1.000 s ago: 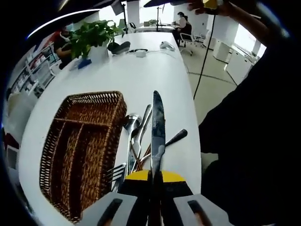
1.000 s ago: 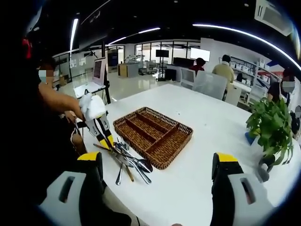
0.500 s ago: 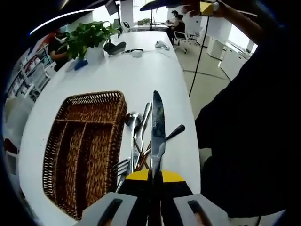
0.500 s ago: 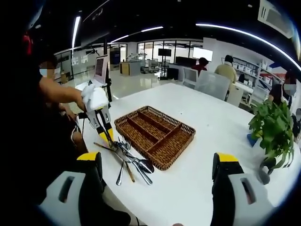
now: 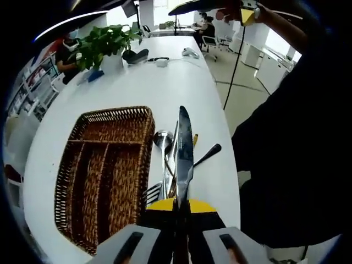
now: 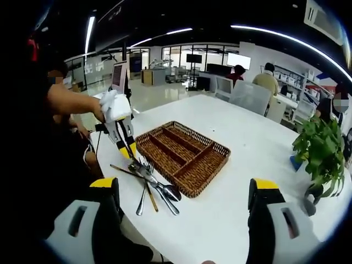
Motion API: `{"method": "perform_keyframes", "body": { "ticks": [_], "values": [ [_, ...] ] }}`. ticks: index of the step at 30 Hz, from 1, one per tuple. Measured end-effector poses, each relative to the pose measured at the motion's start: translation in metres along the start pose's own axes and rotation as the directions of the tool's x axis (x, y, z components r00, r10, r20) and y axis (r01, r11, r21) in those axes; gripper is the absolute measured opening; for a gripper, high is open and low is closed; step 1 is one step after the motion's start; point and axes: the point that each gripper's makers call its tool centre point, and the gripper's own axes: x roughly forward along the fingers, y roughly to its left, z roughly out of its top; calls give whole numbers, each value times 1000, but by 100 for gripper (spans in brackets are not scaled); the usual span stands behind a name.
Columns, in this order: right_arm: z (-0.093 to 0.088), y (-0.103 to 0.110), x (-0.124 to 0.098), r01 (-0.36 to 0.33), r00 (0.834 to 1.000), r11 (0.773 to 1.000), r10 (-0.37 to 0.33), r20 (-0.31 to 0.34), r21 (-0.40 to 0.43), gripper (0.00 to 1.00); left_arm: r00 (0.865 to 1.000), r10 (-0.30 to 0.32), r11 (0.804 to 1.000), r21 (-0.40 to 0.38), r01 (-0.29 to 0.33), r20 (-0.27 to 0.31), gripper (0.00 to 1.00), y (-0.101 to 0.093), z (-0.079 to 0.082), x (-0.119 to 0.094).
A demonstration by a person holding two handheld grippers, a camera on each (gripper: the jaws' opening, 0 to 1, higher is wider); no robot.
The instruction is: Arrange the knives, forks, and spoons in their matching storage slots by inserting each utensil handle-first until every utensil is classified and aligned in the correct compartment
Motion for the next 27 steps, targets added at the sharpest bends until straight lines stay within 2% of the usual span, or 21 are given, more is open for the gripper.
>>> {"method": "perform_keyframes", "body": {
  "ticks": [13,19,23,27],
  "values": [
    [7,5,6,13,1000,1000,-13,-5,14,99,1000,17,999,28,-17,-2,4,25,-2,-18],
    [10,11,16,20,1000,997,-19,-10,72,99,1000,16,999,47,-16,-2,4,34,-3,-28],
    [5,11,23,28,999,997,-25,-35,75,99,999,32,998,63,-31,-18,4,48,-7,-31],
    [9,14,22,19,999,997,-17,-30,70,99,999,51,997,54,-50,-16,4,61,-7,-37]
  ]
}}
